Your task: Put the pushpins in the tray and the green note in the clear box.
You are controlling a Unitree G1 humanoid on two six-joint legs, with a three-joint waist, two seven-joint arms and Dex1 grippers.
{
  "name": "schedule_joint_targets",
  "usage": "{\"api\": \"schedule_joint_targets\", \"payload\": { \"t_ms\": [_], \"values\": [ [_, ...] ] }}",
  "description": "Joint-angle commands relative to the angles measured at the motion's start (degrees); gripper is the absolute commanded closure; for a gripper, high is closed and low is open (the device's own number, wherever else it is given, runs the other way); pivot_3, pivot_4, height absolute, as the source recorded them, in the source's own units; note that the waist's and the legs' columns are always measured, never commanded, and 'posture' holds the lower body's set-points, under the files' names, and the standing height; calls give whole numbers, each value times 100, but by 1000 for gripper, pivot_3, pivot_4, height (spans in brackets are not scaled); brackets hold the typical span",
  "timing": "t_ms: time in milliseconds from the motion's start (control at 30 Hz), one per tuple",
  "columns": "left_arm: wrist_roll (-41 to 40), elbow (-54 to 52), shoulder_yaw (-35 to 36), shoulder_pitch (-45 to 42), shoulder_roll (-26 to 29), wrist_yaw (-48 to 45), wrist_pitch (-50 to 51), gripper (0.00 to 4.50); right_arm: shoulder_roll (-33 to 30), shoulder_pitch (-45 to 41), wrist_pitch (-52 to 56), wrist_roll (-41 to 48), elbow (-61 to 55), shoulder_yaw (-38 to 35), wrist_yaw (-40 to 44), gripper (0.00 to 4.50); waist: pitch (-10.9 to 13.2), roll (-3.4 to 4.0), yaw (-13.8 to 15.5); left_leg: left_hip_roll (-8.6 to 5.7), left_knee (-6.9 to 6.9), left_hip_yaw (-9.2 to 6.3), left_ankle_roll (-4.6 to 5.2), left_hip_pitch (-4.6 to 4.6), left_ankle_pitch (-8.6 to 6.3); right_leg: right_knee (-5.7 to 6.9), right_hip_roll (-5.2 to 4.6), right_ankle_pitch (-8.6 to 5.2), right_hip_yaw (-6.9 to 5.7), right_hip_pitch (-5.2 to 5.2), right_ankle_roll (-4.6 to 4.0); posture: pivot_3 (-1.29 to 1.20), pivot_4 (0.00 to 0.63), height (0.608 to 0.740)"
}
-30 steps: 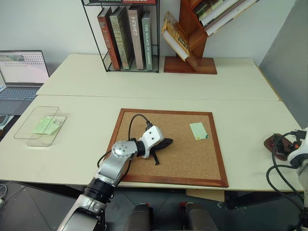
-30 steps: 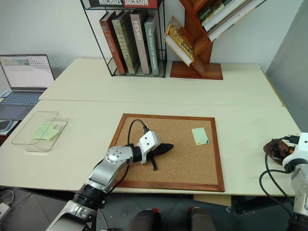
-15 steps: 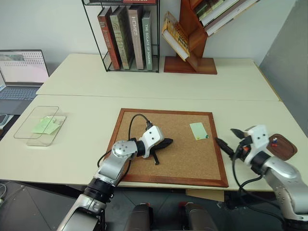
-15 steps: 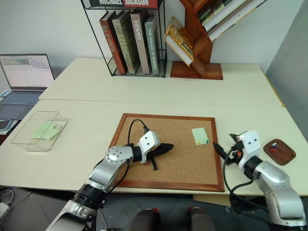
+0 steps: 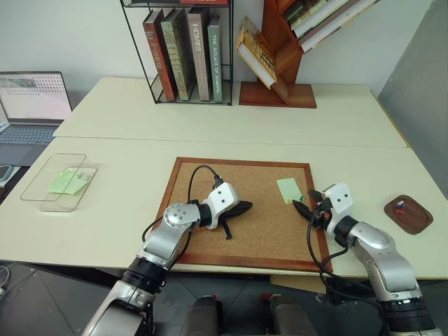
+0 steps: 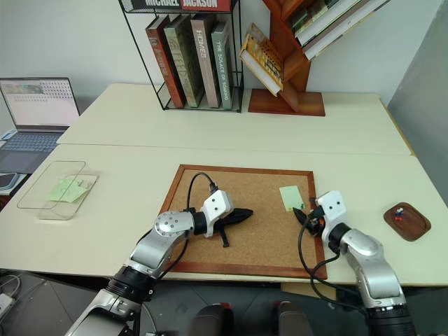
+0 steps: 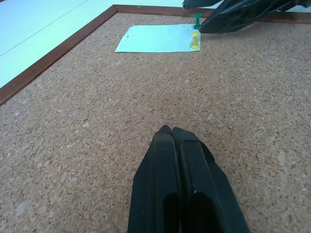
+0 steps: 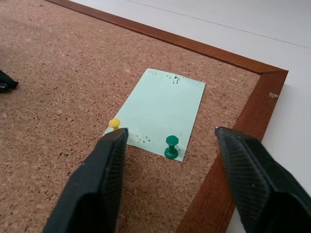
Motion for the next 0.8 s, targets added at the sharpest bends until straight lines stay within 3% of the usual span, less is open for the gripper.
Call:
{"api": "schedule_joint_targets", "payload": {
  "t_ms": [33,367,800],
  "values": [
    [199,174,-88,135,70,26,129,4500,58,-97,-236,-135,46,0,-98,2438,0,0,-4,1,0,1,0,0,0,0,0,0,0,0,0,0,150,740],
    [189,157,-84,152,83,25,150,4500,85,13,-287,-182,-52,4,-101,4423,0,-1,-5,2,0,0,0,1,0,0,0,0,-1,0,0,0,150,740],
    [204,166,-94,166,106,17,143,4500,203,92,-304,236,-824,-77,61,4423,2,0,-2,1,-9,-3,-1,-6,-1,-1,0,0,-3,-5,0,0,150,740]
  ]
}}
